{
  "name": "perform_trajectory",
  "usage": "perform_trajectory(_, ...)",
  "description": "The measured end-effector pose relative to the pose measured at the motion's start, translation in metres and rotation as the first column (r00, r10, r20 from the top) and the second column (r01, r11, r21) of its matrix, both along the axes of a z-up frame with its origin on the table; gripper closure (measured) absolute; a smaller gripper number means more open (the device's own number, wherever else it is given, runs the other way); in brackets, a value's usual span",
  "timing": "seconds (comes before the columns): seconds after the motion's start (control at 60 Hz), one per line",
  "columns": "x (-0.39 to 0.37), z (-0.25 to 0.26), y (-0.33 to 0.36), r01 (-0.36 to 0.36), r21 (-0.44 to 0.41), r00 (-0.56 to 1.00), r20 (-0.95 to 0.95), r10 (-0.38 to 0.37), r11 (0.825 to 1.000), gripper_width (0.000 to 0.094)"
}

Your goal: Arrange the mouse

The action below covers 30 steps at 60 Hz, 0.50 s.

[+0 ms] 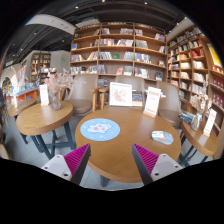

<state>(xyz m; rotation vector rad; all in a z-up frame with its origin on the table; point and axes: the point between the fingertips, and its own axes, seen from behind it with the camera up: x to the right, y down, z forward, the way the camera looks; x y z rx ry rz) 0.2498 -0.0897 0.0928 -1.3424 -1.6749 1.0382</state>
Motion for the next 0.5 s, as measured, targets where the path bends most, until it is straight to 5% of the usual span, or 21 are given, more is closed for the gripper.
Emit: perform_trajectory(0.5,-0.055,-0.048,0.18,0.211,0.082,0.977,0.027,-0.214,0.974,0.0079)
